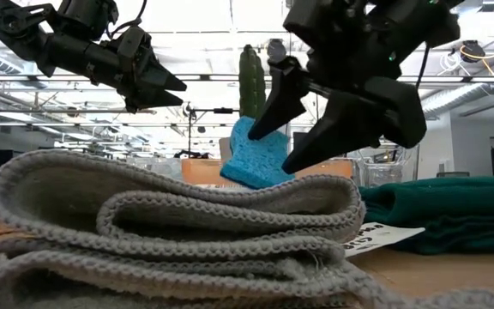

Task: Pick & Place Kitchen Items
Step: Put the blue sponge into the white bin

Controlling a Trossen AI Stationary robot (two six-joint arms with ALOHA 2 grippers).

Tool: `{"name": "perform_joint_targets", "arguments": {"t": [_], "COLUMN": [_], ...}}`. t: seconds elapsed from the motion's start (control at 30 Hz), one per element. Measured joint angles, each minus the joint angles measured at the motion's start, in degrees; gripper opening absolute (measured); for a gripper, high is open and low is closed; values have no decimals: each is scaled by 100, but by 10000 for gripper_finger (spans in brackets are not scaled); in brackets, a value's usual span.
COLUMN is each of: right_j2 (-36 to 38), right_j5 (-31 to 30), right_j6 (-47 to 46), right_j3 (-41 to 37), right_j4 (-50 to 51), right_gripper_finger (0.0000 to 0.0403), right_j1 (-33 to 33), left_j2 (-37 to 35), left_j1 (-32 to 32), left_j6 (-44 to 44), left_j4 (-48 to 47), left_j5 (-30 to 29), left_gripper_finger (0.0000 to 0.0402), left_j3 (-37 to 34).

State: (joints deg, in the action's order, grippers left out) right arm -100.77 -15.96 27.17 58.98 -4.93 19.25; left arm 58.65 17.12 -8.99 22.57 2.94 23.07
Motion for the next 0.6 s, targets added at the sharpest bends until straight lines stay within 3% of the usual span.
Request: {"name": "perform_joint_targets", "arguments": {"t": [0.3,0.6], "right_j2": [0,0], "right_j5": [-374,-439], "right_j6": [75,85], "right_j3": [0,0], "right_j4": [-124,-127], "right_gripper_finger": [278,272], "right_j1": [230,225], "left_j2": [0,150], "left_j1": [-2,-412], "left_j6": [-189,-1520], "left_j4": [27,155], "left_j5": [4,485], "left_gripper_finger": [257,257], "left_j3": [0,0]}}
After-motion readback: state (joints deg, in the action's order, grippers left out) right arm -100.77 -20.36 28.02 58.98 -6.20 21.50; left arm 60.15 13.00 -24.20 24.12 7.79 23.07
